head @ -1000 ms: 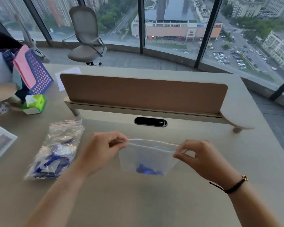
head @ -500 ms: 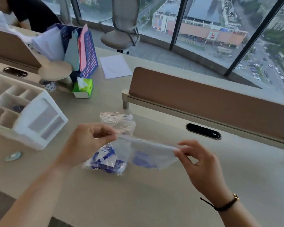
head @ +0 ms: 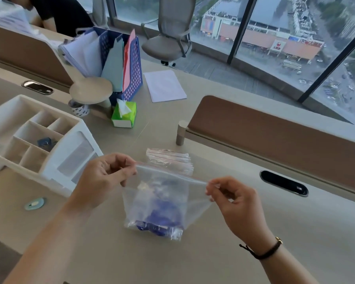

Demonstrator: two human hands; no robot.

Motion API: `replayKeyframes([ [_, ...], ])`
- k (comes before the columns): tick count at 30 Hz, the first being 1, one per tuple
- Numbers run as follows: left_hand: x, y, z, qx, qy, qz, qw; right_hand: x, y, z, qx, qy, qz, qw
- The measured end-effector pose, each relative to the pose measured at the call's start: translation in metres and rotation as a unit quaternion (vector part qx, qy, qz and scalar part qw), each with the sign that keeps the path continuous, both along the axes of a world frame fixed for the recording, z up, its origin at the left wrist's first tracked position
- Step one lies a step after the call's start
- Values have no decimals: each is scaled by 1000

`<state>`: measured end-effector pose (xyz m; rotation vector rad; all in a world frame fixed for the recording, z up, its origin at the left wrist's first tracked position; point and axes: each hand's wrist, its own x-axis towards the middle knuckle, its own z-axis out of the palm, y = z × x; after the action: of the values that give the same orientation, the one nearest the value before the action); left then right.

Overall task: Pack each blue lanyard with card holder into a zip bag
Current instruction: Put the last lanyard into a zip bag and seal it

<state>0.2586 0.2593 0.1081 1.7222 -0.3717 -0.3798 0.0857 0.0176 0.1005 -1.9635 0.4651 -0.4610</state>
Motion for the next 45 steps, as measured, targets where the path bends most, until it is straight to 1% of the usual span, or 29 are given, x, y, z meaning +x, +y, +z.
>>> replayKeyframes([
  [3,28,-15,-26,25,15,24,999,38,-7,-21,-5,30,-17,999],
  [7,65,-45,-66,29,50,74,996,98,-28,-53,-21,74,-45,996],
  [9,74,-53,-93,54,87,70,992,123,-40,-70,-18,101,-63,993],
  [12,71,-56,-131,89,174,60,979,153,-58,-101,-5,140,-77,987],
  [14,59,-58,-148,133,184,42,973,168,-67,-122,-4,162,-83,983],
  [15,54,-58,-158,166,170,38,971,173,-70,-131,-7,173,-86,981],
  [17,44,-56,-181,240,108,27,964,180,-73,-149,-7,201,-88,976],
  [18,38,-55,-191,281,57,12,958,181,-73,-157,-3,217,-82,973],
  [19,32,-54,-200,329,-8,-12,944,181,-71,-165,-6,238,-70,969],
  [20,25,-55,-207,374,-78,-39,923,178,-67,-172,-31,259,-50,964],
  [21,20,-56,-215,410,-135,-74,899,173,-62,-180,-76,274,-23,959],
  [23,12,-61,-225,440,-195,-148,864,159,-44,-195,-180,274,44,944],
  [24,9,-64,-231,445,-218,-172,851,150,-33,-203,-214,276,80,934],
  [26,7,-68,-242,470,-223,-201,830,136,-11,-214,-239,297,148,912],
  [27,8,-69,-245,485,-201,-209,825,130,-1,-220,-245,313,179,900],
  [28,8,-69,-248,494,-181,-209,824,125,8,-224,-250,325,203,889],
  [30,7,-68,-254,488,-143,-208,836,119,18,-235,-254,332,223,881],
  [32,5,-67,-257,486,-132,-203,840,119,22,-245,-256,334,222,880],
  [36,7,-68,-262,500,-150,-179,834,121,22,-258,-264,325,217,882],
  [39,5,-68,-266,500,-146,-188,833,117,23,-264,-272,317,214,883],
  [45,3,-70,-269,512,-158,-173,826,113,26,-278,-306,304,187,883],
])
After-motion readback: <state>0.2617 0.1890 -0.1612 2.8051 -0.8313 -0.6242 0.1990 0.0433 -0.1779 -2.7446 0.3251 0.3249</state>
